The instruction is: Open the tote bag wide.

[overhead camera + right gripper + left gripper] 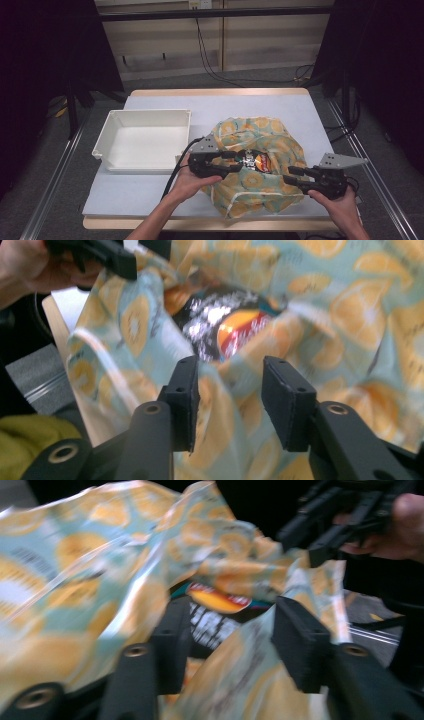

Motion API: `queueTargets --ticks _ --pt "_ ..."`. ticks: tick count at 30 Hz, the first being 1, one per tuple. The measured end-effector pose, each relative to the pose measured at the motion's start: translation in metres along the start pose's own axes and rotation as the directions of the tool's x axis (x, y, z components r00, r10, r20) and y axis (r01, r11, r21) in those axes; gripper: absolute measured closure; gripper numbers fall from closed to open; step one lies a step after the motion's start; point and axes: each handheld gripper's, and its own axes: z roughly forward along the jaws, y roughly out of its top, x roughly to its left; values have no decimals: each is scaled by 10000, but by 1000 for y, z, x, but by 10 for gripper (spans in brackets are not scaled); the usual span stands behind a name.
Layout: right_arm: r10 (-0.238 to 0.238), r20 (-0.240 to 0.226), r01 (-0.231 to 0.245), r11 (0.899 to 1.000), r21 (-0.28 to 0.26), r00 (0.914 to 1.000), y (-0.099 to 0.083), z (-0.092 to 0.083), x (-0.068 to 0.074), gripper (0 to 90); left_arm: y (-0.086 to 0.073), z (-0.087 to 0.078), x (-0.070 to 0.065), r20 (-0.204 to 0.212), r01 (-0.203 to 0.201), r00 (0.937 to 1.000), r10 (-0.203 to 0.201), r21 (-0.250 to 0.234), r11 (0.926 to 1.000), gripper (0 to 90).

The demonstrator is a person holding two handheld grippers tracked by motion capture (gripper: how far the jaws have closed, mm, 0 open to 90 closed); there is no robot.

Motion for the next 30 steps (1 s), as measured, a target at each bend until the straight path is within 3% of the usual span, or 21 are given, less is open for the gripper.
queueTargets --ticks 4,9,13,15,18,20,22,24,25,27,30 --pt "5 112 -5 10000 -19 9999 10 10 -5 542 7 18 -7 620 144 9980 -151 126 9998 579" --pt "144 273 -151 9996 246 9995 19 27 -19 488 8 38 -22 1200 -53 9928 -24 644 9979 455" --pt "155 189 -166 9981 599 9997 24 42 -20 453 -1 51 -31 1376 -445 9902 239 1486 9879 431" --pt "24 265 -46 9965 835 9996 23 49 -17 452 -6 54 -33 1305 -631 9906 399 1788 9819 464" --pt "-25 504 -36 9927 1208 9987 16 59 -16 457 -14 57 -38 1894 -809 9810 420 2030 9758 691" --pt "-44 656 -55 9886 1505 9978 12 63 -17 464 -18 59 -43 2516 -869 9673 331 2059 9747 806" --pt "19 663 -125 9871 1596 9978 9 64 -19 474 -20 59 -47 2782 -835 9603 232 2070 9748 833" --pt "-33 851 -111 9856 1685 9964 8 65 -20 497 -22 60 -51 3337 -635 9427 -37 1903 9797 841" --pt "-98 1003 -84 9836 1799 9949 7 66 -20 511 -21 59 -53 3386 -819 9409 106 1972 9769 841" --pt "-106 1179 -135 9794 2017 9930 5 67 -22 554 -22 58 -55 3346 -811 9423 107 1974 9770 801" --pt "-49 1021 -171 9769 2130 9948 0 67 -23 735 -20 53 -52 2979 -830 9542 271 1769 9807 741"
